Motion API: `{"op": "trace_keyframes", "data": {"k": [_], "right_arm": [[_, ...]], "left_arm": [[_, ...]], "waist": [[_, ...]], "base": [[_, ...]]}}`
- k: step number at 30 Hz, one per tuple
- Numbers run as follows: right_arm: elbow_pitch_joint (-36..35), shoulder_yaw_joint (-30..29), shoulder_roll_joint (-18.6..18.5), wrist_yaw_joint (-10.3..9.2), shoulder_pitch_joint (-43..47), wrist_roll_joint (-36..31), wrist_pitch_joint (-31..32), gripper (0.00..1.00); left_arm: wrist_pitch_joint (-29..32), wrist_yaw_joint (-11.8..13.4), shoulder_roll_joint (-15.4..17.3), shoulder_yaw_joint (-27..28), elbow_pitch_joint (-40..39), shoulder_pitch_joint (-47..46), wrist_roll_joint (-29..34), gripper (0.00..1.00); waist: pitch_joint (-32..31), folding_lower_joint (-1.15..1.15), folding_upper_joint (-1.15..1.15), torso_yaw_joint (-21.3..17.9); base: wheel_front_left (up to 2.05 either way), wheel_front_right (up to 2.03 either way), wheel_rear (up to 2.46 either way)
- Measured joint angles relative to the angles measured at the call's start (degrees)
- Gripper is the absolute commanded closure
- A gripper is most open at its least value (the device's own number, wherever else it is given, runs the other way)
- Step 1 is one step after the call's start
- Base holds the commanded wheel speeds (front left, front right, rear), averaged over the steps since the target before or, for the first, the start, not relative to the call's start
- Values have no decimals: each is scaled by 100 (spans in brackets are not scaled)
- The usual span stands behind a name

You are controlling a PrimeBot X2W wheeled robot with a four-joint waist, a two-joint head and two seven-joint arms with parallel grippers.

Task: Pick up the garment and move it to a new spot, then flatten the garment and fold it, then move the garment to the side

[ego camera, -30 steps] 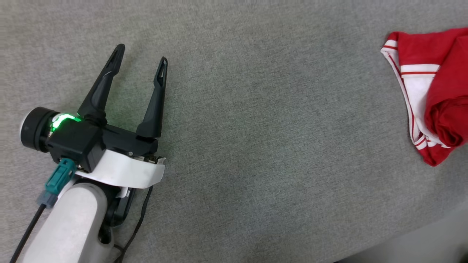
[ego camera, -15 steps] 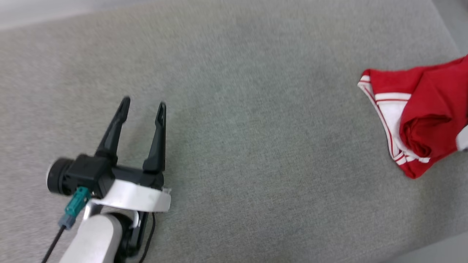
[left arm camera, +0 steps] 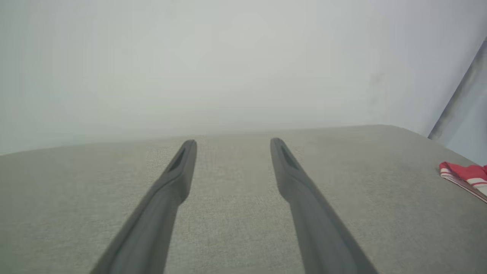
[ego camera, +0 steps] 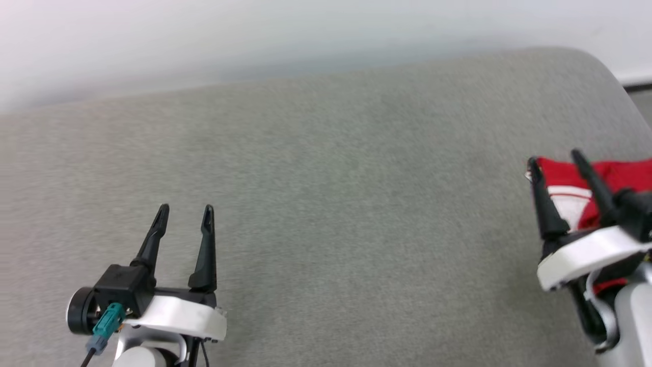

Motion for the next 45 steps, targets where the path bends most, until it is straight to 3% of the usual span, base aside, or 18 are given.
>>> {"op": "trace_keyframes", "data": {"k": [15, 37, 38, 45], "right_arm": [[-717, -21, 419, 0, 1338, 103, 347, 0], [-728, -101, 365, -1, 1385, 137, 345, 0], [-719, -102, 363, 0, 1390, 148, 345, 100], [-444, -107, 446, 0, 1500, 494, 379, 100]], "left_arm": [[-19, 89, -154, 227, 96, 927, 9, 0], [-19, -113, -344, 375, 193, 1030, 205, 0], [-19, -129, -356, 374, 204, 1034, 212, 100], [68, -187, -475, 366, 417, 1140, -138, 100]], "waist": [[-913, -1, 0, 554], [-875, 1, 0, 604], [-873, 1, 0, 609], [-871, 1, 0, 612]], "base": [[0, 0, 0], [0, 0, 0], [0, 0, 0], [0, 0, 0]]}}
